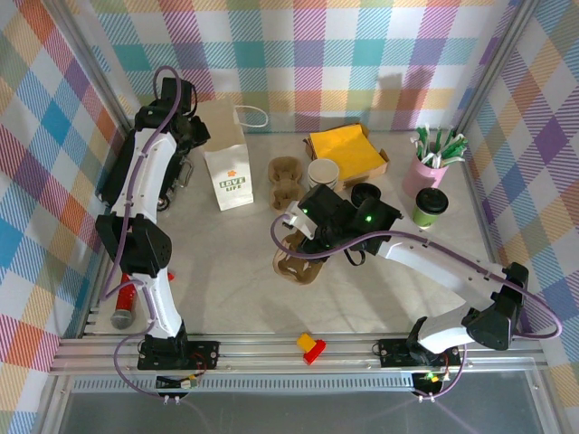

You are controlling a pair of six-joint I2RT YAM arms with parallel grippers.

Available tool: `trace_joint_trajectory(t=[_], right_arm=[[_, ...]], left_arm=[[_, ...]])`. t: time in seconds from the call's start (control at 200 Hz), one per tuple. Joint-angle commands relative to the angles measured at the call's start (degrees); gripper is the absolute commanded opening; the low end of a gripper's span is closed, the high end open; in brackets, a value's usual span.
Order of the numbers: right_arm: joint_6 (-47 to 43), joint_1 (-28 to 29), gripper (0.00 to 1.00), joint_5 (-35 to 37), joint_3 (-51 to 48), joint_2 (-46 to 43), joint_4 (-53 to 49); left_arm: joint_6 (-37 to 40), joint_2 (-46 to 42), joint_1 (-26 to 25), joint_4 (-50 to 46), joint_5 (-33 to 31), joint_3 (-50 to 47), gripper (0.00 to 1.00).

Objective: Pack the takeout coffee

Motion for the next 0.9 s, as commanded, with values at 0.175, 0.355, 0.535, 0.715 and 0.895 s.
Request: trace_joint_trajectory(t=[0.175,0.355,0.535,0.715,0.895], right_arm=[[0.72,0.13,0.46,-0.76,1.56,-2.69,-1.88],[1.35,0.18,0.46,-1.53,2.32,-4.18,-2.58],[2.25,0.15,0.46,-3.19,3.39,-6.23,-3.06],[2.25,0.12,0.47,-4.05,4.81,-7.81,-4.12],[2.25,0.12,0.47,-3.12,8.05,-8.1,-7.03]], left_arm=[[1.95,-2.07,0.64,-3.55,2.48,1.55,0.05],[1.7,-6.84,0.61,-4.19,5.31,-2.46,0.0],[1.19,-13.89,0.5,-5.65,8.9,-8.84,0.0],[0.15,-22.12,0.14,-6.59,11.89,-16.32,0.0],[-0.6,-28.83,-1.3,-10.16,15.81,-21.18,0.0]])
